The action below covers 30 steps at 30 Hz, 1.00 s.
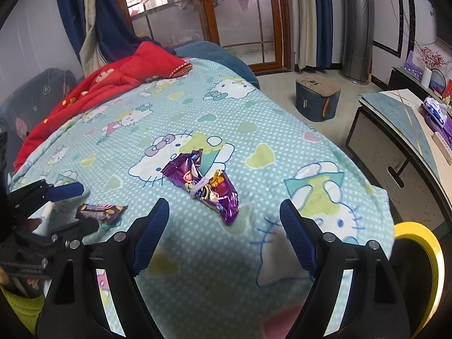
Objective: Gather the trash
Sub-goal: 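Grasp the chocolate bar with the left tool while the right tool grasps the purple wrapper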
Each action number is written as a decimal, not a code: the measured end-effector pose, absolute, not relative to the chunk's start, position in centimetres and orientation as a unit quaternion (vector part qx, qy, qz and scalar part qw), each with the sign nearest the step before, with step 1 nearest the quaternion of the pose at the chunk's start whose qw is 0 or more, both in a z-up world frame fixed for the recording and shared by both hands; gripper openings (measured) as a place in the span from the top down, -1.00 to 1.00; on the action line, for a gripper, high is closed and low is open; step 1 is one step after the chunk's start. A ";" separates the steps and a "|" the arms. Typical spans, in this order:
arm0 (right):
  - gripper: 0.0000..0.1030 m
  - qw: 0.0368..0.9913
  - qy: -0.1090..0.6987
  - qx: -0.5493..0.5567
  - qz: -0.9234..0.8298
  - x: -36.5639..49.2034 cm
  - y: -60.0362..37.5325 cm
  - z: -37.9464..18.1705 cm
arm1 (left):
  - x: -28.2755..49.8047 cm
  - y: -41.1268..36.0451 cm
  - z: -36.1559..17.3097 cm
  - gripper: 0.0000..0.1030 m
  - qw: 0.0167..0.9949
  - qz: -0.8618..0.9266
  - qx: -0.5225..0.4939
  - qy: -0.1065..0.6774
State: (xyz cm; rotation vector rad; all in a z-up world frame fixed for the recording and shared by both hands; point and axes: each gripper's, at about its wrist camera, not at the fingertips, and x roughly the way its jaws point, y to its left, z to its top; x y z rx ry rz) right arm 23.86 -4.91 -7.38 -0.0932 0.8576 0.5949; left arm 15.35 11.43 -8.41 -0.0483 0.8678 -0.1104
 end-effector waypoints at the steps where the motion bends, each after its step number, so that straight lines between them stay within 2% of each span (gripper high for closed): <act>1: -0.51 0.865 0.411 -0.046 0.285 24.1 -4.7 -7.5 | 15.4 11.3 -8.6 -0.27 0.903 -0.057 -0.023 0.424; 2: -0.51 0.864 0.412 -0.051 0.284 24.3 -4.2 -7.7 | 15.5 11.1 -9.0 -0.17 0.900 -0.061 -0.022 0.432; 5: -0.46 0.861 0.416 -0.066 0.283 24.9 -3.3 -8.4 | 15.7 10.7 -9.7 -0.04 0.892 -0.061 -0.015 0.448; 8: -0.26 0.858 0.420 -0.085 0.283 25.2 -2.4 -9.2 | 15.6 10.5 -9.8 0.01 0.891 -0.059 -0.011 0.450; 10: 0.07 0.856 0.423 -0.093 0.282 25.2 -2.1 -9.7 | 15.6 10.6 -9.8 0.06 0.891 -0.058 -0.014 0.451; 12: 0.23 0.860 0.415 -0.095 0.280 25.0 -2.2 -9.8 | 15.7 10.9 -9.8 0.17 0.891 -0.054 -0.021 0.451; 15: 0.34 0.862 0.414 -0.087 0.278 24.7 -2.6 -9.9 | 15.7 11.4 -9.8 0.31 0.891 -0.050 -0.032 0.450; 18: 0.40 0.864 0.414 -0.077 0.277 24.1 -3.3 -9.9 | 15.7 11.8 -9.8 0.48 0.891 -0.045 -0.040 0.450; 20: 0.41 0.864 0.414 -0.068 0.276 23.6 -3.8 -9.8 | 15.7 12.1 -9.8 0.70 0.891 -0.043 -0.047 0.450; 30: 0.46 0.872 0.401 -0.027 0.280 20.4 -7.1 -9.0 | 15.0 11.1 -8.8 0.79 0.902 -0.057 -0.039 0.427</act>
